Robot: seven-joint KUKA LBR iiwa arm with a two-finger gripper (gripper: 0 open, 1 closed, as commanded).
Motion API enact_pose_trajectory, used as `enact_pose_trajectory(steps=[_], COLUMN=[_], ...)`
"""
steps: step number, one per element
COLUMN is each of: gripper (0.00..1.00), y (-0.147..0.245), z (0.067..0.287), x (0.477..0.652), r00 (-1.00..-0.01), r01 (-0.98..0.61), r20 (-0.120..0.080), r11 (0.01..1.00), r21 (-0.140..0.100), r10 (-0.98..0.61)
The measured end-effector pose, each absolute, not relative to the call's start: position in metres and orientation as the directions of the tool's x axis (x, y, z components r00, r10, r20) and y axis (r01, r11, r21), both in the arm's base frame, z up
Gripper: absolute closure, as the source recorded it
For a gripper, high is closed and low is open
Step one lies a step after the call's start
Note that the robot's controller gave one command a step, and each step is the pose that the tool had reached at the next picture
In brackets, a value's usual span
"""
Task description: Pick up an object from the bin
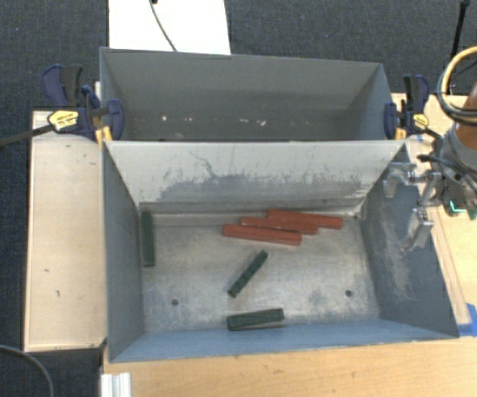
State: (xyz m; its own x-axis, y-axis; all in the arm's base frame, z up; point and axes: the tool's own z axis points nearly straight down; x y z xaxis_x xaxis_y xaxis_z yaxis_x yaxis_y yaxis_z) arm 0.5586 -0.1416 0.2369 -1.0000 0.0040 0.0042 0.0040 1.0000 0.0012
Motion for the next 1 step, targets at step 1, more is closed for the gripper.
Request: enact_pose_trajectory(steps=[1], gripper=[0.00], y=[-0.0977], z=[0.0731], x=[0.5531], r00=[-0.971], r01=[-0.241], r20=[0.003], r11=[0.971], r21=[0.003], r10=[-0.241])
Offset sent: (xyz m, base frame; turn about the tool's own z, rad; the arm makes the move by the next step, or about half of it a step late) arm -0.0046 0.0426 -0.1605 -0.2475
